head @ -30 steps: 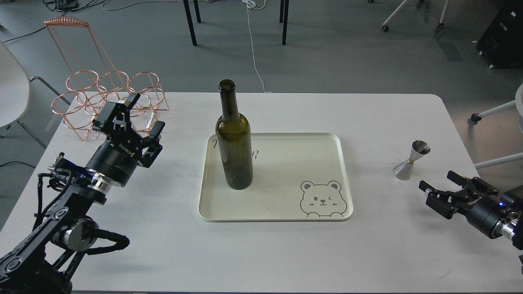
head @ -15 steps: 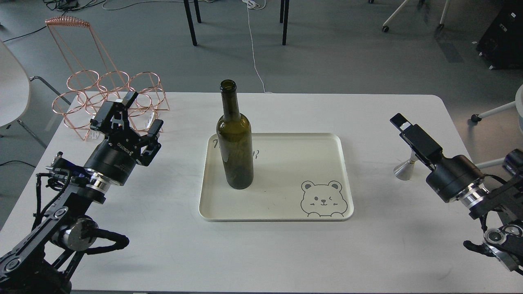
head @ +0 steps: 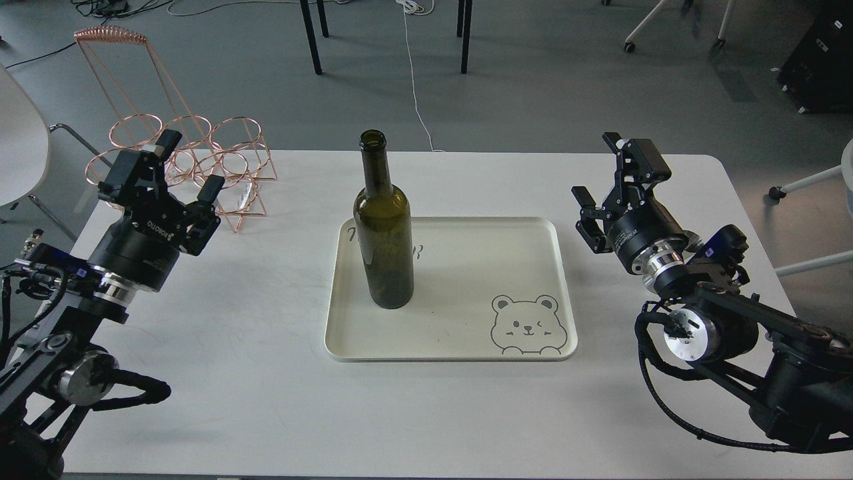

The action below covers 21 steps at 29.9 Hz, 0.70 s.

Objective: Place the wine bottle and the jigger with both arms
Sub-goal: 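Raise the right gripper and swing the left gripper toward the bottle, then close the left gripper around the neck of the green wine bottle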

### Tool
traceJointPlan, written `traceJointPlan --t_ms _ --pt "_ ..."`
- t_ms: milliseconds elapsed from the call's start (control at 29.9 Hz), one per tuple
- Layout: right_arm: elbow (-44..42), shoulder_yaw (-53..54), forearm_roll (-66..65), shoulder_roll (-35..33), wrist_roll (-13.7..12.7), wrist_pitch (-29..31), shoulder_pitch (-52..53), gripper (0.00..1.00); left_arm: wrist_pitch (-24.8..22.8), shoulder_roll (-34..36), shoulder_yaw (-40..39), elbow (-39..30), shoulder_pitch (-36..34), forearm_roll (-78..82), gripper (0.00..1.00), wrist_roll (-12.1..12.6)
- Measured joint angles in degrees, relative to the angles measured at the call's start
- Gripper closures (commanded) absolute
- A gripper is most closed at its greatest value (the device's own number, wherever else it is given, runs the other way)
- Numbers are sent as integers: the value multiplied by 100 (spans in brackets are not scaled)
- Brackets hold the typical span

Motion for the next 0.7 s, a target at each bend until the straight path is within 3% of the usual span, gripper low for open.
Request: traceJointPlan --t_ms 134,234,468,702 --pt "-259 -2 103 6 0 822 -116 1 5 473 2 -615 -1 1146 2 -3" --pt "-456 -36 109 -3 0 1092 -158 1 5 704 4 -1121 -51 2330 2 -4" --pt "-506 -59 64 -90 1 1155 -246 1 8 1067 48 -1637 -499 5747 2 -5" --pt "-498 -63 17 -98 2 1157 -290 1 186 1081 740 -1563 -1406 6813 2 -6"
